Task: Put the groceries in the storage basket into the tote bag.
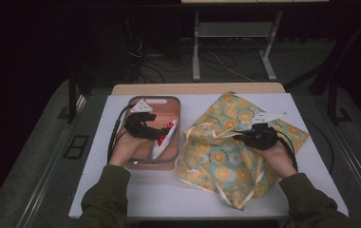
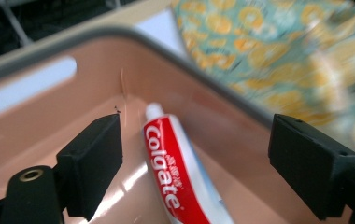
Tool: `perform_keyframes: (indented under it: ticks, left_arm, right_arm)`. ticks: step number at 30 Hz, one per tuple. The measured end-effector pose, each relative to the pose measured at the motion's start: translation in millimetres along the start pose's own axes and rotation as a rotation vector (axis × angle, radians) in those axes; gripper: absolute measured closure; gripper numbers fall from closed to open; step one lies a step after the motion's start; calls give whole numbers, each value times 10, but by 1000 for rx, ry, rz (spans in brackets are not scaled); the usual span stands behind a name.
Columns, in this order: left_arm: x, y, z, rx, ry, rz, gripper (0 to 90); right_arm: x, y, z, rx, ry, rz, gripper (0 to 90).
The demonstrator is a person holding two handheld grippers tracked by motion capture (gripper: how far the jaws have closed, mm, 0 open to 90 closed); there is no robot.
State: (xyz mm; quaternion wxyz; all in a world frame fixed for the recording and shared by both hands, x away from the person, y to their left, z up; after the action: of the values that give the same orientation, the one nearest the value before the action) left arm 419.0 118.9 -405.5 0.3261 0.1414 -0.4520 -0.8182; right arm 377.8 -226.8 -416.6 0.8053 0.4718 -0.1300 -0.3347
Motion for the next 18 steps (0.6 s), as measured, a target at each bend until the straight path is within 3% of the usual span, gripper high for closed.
perform_keyframes:
  ticks: [5,10,12,16,17,18]
  left_arm:
    - [-35,-155,-215,-148,5,9,209]
    - [-50,-258,-316,-254,-16,56,249]
    - [-40,-288,-351,-298,-19,50,254]
    - [22,-360,-428,-396,-25,-10,263]
    - [32,-358,-432,-400,-13,-34,269]
    - [36,-354,-432,-399,-17,-34,295]
  right_arm:
    - [0,-5,2,-1,-1,3,887]
    - [0,-22,7,-3,-3,2,887]
    - [1,-27,11,-3,-4,4,887]
    - [-1,-36,11,-4,-4,5,887]
    - [-4,-36,10,-6,-4,5,887]
    - [-6,-37,9,-7,-4,6,887]
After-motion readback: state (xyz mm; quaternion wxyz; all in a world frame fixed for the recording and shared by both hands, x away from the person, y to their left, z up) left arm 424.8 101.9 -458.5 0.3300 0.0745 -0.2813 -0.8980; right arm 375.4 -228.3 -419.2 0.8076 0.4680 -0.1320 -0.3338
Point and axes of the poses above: each handheld gripper's, and its own axes: z roughly backward along the jaws, y roughly out of its top, x roughly to its right, the point moved 4 cm from there along -z, roughly forward along the jaws, and after that the axes turned 4 degrees about x, right-handed, at the moved point
